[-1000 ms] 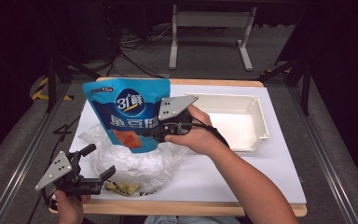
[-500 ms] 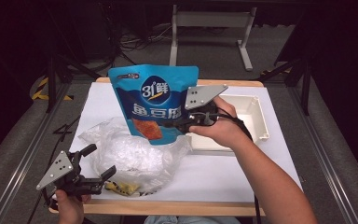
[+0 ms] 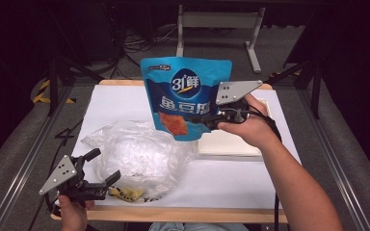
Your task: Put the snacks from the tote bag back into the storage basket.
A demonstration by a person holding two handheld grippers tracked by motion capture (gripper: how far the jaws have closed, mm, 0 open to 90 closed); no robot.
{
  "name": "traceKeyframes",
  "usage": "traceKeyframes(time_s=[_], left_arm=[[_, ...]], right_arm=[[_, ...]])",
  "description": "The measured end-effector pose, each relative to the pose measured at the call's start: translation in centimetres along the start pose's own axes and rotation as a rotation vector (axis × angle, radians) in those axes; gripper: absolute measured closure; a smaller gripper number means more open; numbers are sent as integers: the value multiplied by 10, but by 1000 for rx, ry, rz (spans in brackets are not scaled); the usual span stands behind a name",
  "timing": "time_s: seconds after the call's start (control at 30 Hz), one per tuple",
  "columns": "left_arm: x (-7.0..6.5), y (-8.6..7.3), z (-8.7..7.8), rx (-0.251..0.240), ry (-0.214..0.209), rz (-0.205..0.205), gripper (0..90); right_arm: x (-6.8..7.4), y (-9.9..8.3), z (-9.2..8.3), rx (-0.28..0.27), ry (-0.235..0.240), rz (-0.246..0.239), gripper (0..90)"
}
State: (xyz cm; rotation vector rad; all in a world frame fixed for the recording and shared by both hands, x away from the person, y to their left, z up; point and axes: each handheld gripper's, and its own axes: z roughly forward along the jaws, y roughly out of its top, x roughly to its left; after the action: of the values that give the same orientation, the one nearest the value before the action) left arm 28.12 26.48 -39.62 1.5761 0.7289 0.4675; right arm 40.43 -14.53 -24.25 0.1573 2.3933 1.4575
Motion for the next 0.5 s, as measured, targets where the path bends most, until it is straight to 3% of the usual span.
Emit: traceKeyframes(time_s=[0.5], left_arm=[[1, 0, 0, 1, 2, -10, 1]], right_arm=[[-24, -14, -39, 9, -81, 32, 559]])
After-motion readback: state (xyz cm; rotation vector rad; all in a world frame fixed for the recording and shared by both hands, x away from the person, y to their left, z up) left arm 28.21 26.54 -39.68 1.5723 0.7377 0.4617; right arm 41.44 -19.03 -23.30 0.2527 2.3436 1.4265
